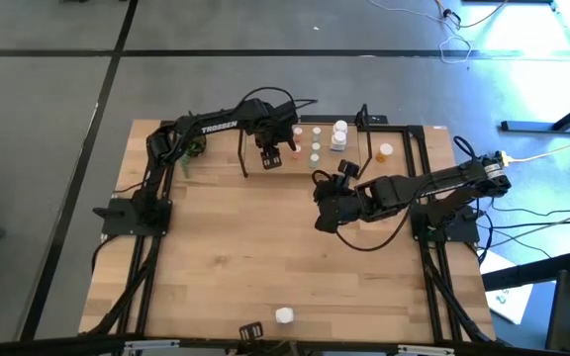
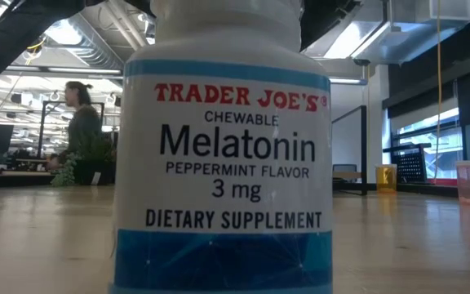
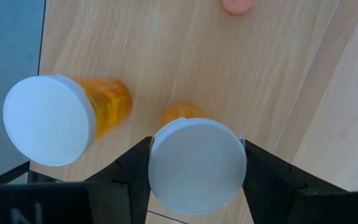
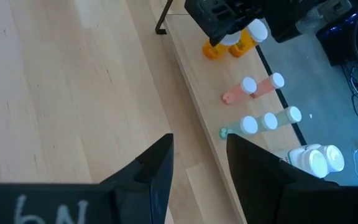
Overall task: Pick and place medicine bottles onto shelf by color
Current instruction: Put the bottom orange pill bottle on the shelf aligned with the orange bottles
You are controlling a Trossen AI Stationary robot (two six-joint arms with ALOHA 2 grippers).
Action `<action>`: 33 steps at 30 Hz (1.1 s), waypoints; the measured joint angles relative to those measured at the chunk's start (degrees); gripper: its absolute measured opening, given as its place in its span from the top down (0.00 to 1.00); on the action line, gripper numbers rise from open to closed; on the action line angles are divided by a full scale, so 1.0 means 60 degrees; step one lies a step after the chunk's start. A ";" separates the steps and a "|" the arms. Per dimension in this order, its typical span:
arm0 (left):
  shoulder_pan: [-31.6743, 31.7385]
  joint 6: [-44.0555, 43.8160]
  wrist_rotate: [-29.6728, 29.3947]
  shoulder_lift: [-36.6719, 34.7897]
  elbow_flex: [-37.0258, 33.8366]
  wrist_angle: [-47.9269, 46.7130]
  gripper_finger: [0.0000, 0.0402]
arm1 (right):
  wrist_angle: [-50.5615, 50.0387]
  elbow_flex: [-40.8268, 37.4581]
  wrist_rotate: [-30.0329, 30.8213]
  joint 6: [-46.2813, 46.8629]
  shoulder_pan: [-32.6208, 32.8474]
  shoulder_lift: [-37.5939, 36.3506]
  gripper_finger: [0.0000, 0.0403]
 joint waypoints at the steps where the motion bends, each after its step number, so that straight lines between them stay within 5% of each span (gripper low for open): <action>1: 0.0000 -0.0003 0.0000 0.0000 0.0000 0.0000 0.54 | 0.0004 0.0000 0.0000 0.0001 0.0000 0.0000 0.62; 33: 0.0004 -0.0212 0.0071 -0.0001 -0.0004 -0.0018 0.52 | 0.0040 0.0001 -0.0004 0.0004 -0.0002 0.0000 0.62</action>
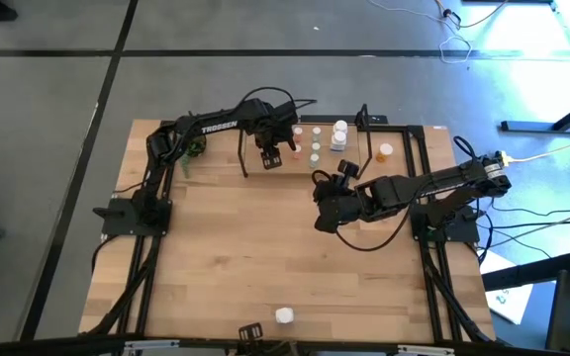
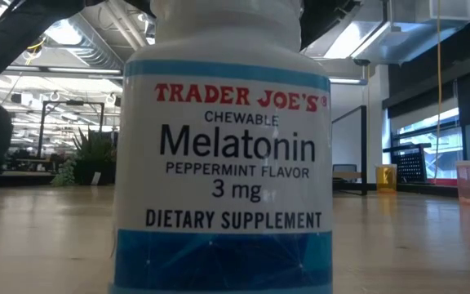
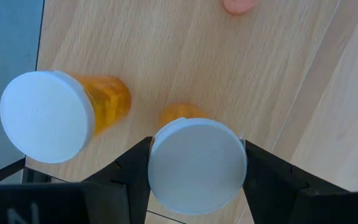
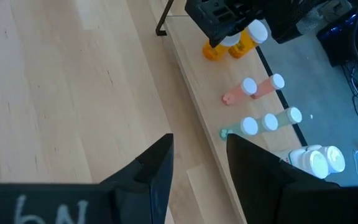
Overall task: Pick and place medicine bottles onto shelf by color
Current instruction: Put the bottom orange pill bottle on the shelf aligned with the orange bottles
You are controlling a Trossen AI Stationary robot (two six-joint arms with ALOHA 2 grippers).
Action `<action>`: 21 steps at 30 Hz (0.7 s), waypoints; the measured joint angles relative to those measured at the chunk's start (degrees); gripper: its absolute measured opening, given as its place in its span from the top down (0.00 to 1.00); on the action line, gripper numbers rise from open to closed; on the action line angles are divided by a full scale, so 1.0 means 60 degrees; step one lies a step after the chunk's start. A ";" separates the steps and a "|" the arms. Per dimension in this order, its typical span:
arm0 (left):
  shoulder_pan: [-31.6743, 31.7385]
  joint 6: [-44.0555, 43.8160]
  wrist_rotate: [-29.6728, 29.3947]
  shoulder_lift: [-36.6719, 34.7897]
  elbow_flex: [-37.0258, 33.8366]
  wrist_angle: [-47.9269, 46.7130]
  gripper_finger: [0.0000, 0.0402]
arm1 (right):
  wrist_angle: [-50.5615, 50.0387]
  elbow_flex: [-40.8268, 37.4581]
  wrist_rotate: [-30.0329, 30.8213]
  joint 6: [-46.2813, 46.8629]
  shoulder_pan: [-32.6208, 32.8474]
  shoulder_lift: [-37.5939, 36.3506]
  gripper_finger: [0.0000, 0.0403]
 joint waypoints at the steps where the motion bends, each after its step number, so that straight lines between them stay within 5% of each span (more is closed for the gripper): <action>1: 0.0000 -0.0006 0.0005 -0.0002 0.0000 0.0000 0.52 | 0.0000 -0.0001 0.0000 -0.0007 0.0002 0.0000 0.62; 21: 0.0000 -0.0066 0.0508 -0.0006 -0.0004 0.0003 0.46 | 0.0000 0.0001 -0.0003 -0.0006 0.0002 0.0000 0.62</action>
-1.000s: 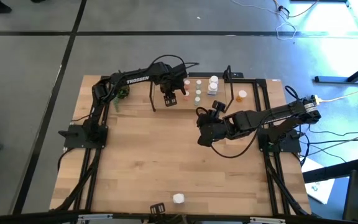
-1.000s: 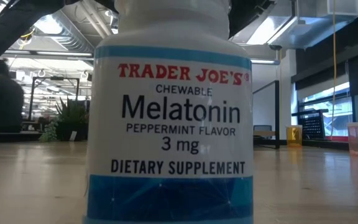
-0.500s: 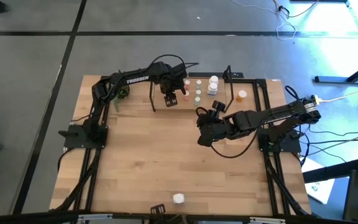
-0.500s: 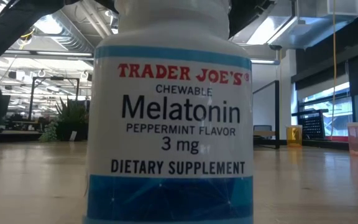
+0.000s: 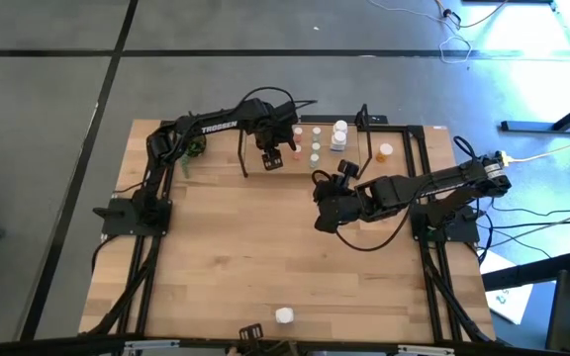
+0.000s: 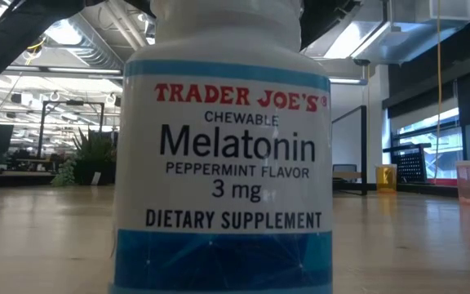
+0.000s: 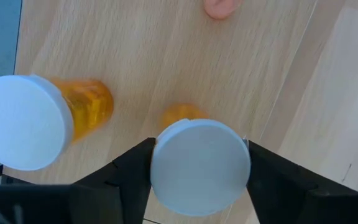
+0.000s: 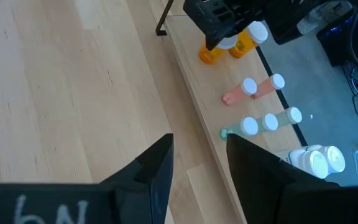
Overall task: Pick and place medicine bottles onto shelf by color
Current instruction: Put the bottom orange pill bottle on the shelf aligned with the orange bottles
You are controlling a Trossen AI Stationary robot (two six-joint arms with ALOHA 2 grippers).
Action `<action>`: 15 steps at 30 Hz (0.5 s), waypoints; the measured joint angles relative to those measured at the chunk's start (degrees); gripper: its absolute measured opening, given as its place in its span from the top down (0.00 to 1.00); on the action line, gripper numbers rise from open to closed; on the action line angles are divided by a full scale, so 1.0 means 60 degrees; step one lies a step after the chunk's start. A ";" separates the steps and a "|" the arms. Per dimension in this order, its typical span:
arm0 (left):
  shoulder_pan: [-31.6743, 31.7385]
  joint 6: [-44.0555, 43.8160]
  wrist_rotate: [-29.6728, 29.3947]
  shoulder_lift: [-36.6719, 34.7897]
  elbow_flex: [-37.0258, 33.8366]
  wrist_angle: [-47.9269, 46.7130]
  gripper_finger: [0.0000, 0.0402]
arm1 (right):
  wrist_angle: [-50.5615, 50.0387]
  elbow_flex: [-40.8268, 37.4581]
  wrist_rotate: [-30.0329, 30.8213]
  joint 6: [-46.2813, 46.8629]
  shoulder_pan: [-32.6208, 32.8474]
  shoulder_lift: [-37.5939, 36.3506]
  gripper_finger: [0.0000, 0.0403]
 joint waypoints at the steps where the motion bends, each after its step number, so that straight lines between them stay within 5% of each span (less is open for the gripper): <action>1: -0.0002 0.0058 -0.0035 0.0000 0.0000 0.0001 0.44 | 0.0000 -0.0002 -0.0001 -0.0008 0.0000 0.0000 0.62; 15: -0.0007 0.0315 -0.0554 -0.0084 -0.0007 0.0051 0.31 | 0.0000 -0.0002 -0.0001 -0.0004 -0.0001 0.0000 0.62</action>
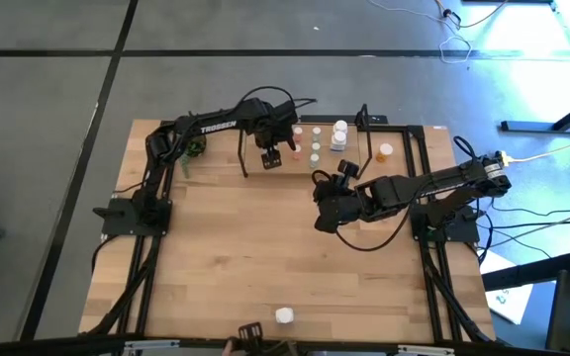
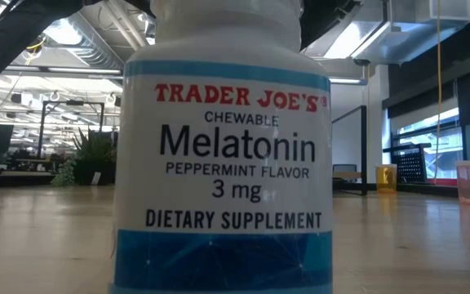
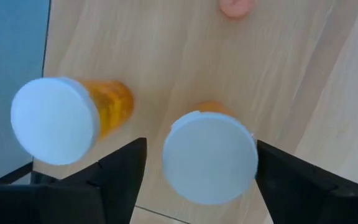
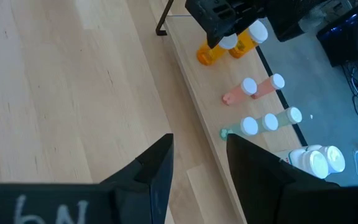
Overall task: Pick and place medicine bottles onto shelf by color
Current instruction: Put the bottom orange pill bottle on the shelf aligned with the orange bottles
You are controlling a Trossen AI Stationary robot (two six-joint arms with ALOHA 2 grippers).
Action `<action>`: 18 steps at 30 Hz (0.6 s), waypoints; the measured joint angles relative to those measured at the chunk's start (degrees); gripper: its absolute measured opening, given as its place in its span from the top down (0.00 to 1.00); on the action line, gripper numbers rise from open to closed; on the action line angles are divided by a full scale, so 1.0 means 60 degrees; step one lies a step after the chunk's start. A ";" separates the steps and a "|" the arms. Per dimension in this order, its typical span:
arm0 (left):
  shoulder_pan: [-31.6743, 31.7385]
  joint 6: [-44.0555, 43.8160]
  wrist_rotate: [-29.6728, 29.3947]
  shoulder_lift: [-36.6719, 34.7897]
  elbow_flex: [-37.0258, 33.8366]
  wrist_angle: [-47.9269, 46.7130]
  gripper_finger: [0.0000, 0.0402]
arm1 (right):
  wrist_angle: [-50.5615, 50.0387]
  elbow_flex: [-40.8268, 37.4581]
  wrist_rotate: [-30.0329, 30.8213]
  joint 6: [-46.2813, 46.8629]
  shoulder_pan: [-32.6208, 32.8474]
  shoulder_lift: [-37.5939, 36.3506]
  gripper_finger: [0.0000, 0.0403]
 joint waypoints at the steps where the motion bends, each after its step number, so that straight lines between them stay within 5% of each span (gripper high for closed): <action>1: 0.0001 -0.0002 -0.0051 -0.0018 0.0000 -0.0016 0.30 | 0.0000 0.0001 0.0000 -0.0004 0.0001 0.0000 0.62; 18: -0.0405 0.0183 -0.1044 -0.0141 0.0729 -0.0362 0.29 | 0.0018 0.0000 0.0000 0.0010 0.0001 0.0000 0.62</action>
